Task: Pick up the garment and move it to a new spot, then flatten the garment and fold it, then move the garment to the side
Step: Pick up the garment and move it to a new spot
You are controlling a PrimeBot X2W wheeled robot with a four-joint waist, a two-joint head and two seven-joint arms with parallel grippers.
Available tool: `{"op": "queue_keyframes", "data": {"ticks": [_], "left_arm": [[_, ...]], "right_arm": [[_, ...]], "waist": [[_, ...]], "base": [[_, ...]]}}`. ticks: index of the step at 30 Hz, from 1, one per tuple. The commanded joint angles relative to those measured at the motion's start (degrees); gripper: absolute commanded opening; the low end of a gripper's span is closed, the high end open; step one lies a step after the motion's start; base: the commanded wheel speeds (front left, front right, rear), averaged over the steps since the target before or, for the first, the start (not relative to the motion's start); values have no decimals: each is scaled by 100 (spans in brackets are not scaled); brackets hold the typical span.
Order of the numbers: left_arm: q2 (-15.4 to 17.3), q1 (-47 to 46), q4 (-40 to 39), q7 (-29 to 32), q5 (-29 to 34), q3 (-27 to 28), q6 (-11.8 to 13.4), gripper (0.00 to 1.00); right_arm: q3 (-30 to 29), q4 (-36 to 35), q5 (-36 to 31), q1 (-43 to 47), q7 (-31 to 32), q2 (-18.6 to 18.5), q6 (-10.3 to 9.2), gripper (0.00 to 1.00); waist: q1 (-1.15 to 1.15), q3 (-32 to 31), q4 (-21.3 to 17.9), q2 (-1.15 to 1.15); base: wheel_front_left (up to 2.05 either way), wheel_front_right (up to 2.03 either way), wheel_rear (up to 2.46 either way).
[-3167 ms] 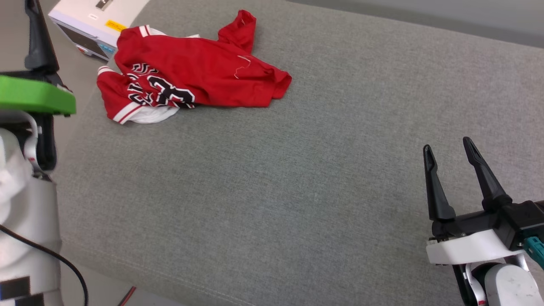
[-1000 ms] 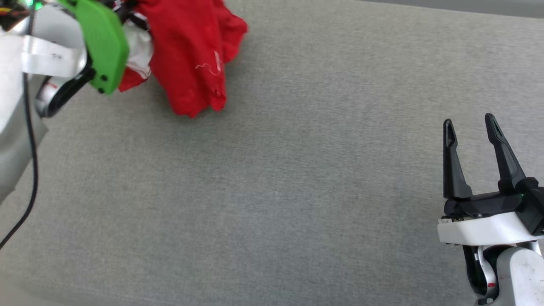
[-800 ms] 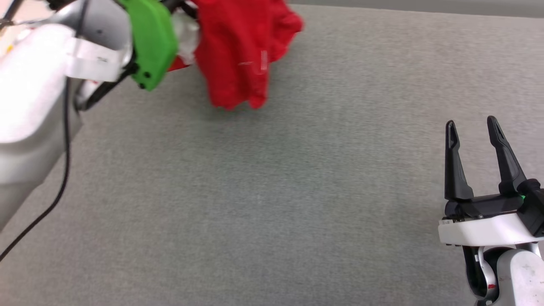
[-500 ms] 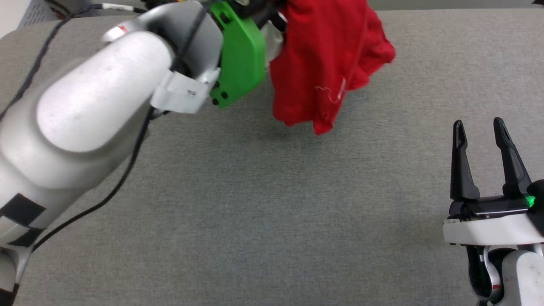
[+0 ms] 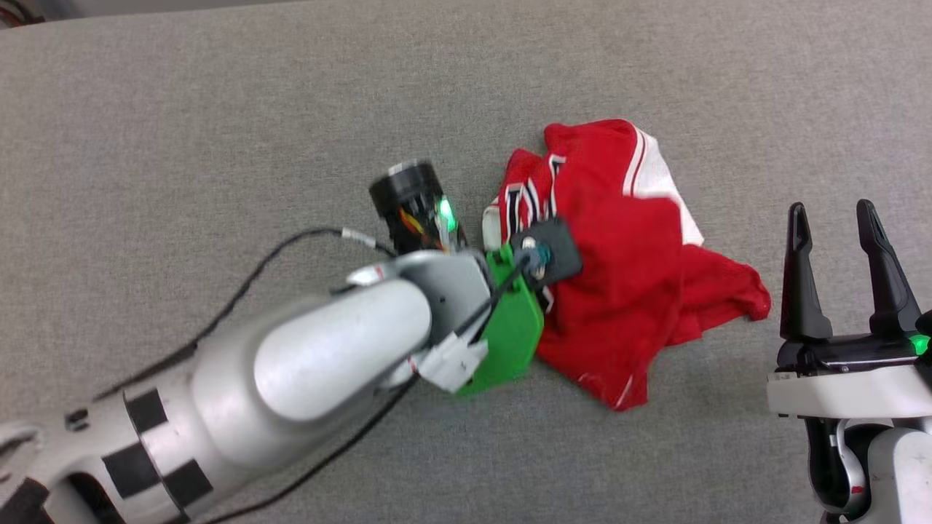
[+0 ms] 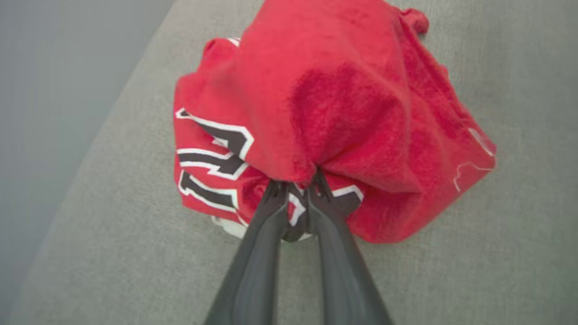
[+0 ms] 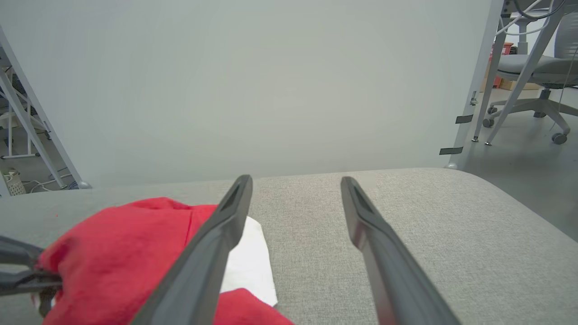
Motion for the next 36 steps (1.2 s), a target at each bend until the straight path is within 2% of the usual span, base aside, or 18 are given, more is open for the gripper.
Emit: {"op": "queue_keyframes", "data": {"ticks": [1, 8, 11, 12, 13, 14, 16, 19, 23, 29, 36], "left_arm": [[4, 359, -10, 130, 152, -12, -15, 0], [167, 1308, 234, 442, 440, -13, -15, 0], [134, 1404, 353, 164, 330, -14, -15, 0], [120, 1374, 409, 0, 281, -14, -15, 28], [104, 1320, 482, -219, 264, -10, -15, 81], [78, 1279, 587, -500, 259, 54, -15, 100], [20, 1258, 725, -995, 294, 231, 70, 100], [-20, 1375, 768, -1725, 226, 638, 454, 100], [136, 1640, 603, -2402, 184, 1072, 1026, 100], [462, 2203, 305, -3196, 93, 1644, 1865, 100], [724, 3039, -18, -3552, 99, 2470, 2763, 100]], "right_arm": [[-14, -10, 28, -62, -28, 1, 2, 100], [3, 34, -39, -107, -28, 1, 2, 100], [-34, 51, -70, -85, -28, 1, 2, 100], [-43, 58, -79, -66, -28, 1, 2, 100], [-49, 69, -89, -44, -28, 1, 2, 100], [-48, 83, -99, -11, -28, 1, 2, 100], [-53, 111, -113, 68, -28, 1, 2, 100], [-52, 152, -131, 214, -28, 1, 2, 100], [-90, 195, -149, 398, -28, 2, 2, 100], [-137, 234, -181, 631, -28, 2, 2, 100], [-182, 433, -185, 797, -28, 2, 2, 100]], "waist": [[0, 51, 51, 0], [0, 82, 169, 0], [0, 15, 254, 0], [0, -19, 278, 0], [0, -68, 307, 0], [0, -131, 337, 0], [0, -282, 399, 0], [0, -552, 491, 0], [0, -858, 626, 0], [0, -1172, 850, 0], [0, -1379, 1015, 0]], "base": [[0, 0, 0], [0, 0, 0], [0, 0, 0], [0, 0, 0], [0, 0, 0], [0, 0, 0], [0, 0, 0], [0, 0, 0], [0, 0, 0], [0, 0, 0], [0, 0, 0]]}}
